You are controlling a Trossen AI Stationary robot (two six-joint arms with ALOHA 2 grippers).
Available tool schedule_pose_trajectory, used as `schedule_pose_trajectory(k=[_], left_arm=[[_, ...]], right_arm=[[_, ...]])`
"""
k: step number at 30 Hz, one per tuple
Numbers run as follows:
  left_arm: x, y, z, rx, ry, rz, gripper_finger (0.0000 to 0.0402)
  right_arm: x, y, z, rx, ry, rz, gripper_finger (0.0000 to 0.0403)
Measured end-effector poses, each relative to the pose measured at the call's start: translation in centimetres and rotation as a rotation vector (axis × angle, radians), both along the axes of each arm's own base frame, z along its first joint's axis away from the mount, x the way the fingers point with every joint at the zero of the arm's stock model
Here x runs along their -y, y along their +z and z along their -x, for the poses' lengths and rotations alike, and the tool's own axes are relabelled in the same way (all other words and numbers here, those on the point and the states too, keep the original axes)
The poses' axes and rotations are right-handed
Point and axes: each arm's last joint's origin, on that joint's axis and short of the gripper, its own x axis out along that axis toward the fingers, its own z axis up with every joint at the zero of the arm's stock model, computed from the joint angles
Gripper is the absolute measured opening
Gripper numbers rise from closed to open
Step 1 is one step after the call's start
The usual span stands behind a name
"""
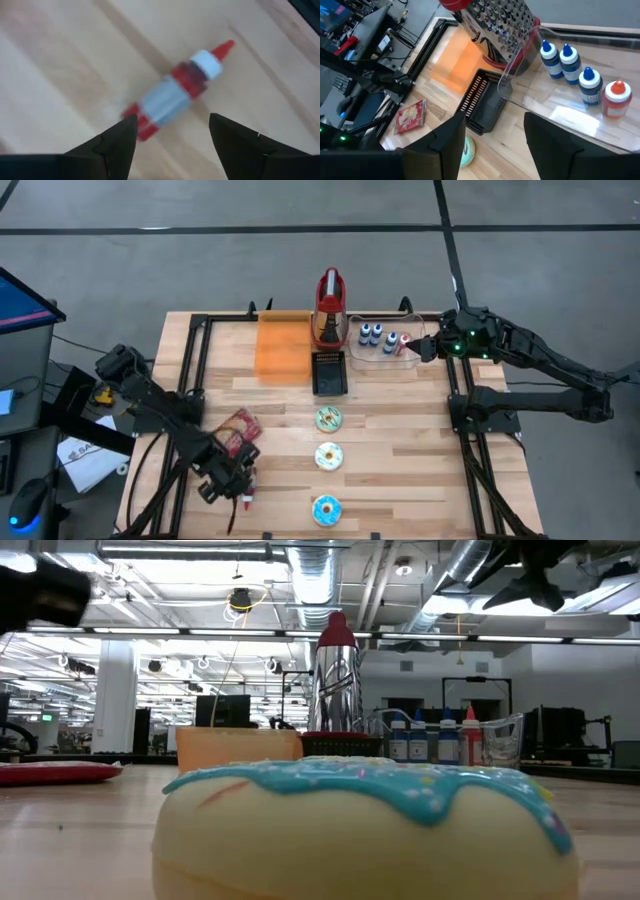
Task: Pick & Place Food Item
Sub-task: Put the red food coloring bottle into the transparent bin
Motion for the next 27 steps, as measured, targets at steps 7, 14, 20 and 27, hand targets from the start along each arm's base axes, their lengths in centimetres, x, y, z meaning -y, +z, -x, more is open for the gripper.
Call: schedule_pose_trajectory(k=[7,14,20,27], left_arm=[[1.9,-1.2,0.0,0.174,-0.086,-0.098,0.0228],[1.8,-2.6,-0.6,0.177,-0.108,-0.144,0.0234],[0.8,-2.6,0.5,0.126,-0.175,-0.211,0.0227],[-0.5,-2.3,-0.5,0.149,-0.137,-0.198,0.0226]], right_arm=[[-0.2,0.0,-0.1,-0.005,-0.002,0.011,0.0193],[-0.2,0.0,-0.1,0.002,-0.011,-0.004,0.0193],[-0.2,0.1,0.1,0.009,-0.010,-0.004,0.0193],[-0.2,0.1,0.1,0.006,-0.008,-0.003,0.0193]])
